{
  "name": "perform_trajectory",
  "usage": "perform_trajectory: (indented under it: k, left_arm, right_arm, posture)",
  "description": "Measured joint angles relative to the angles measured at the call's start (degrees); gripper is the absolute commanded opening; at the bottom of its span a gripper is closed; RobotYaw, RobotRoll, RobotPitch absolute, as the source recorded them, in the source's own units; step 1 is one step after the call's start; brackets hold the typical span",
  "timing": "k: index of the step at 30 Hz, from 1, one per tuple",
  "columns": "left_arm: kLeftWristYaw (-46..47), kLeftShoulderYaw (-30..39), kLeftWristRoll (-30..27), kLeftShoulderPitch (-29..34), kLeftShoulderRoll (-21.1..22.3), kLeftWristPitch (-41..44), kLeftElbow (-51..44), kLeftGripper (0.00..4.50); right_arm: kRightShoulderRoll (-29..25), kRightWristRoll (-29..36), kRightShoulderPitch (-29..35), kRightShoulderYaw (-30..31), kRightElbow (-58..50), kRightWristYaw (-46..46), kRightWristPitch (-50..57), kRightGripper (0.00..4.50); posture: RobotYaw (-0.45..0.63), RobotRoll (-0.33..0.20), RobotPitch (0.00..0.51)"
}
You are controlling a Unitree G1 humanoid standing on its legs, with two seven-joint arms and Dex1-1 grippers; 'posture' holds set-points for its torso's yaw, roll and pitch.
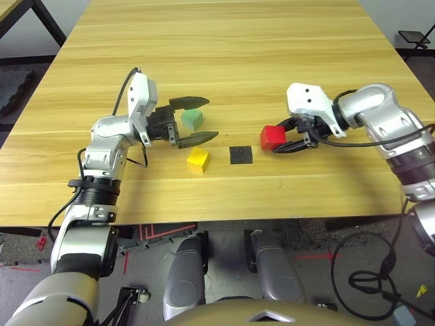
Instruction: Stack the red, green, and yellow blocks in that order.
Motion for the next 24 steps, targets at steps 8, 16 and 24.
perform_trajectory:
  k: [8,16,24]
  left_arm:
    - [0.87,0.0,-0.03,1.15,-0.01,0.05,-1.61,4.5]
    - [2.02,0.04,-0.08,2.14,-0.02,0.65,-3.48,4.5]
    - [2.48,0.03,-0.09,2.57,-0.03,1.29,-4.0,4.5]
  right_arm:
    - [6.45,-5.84,-1.95,1.48,4.33,-0.23,-0.7,2.06]
    - [11.19,-9.62,-3.43,1.47,8.87,-3.63,-0.64,2.06]
    - [12.91,-11.16,-3.59,1.4,10.42,-4.42,-0.4,2.06]
  posture:
    - [0.34,-0.021,0.139]
    - [0.34,-0.019,0.145]
    - [0.34,-0.014,0.15]
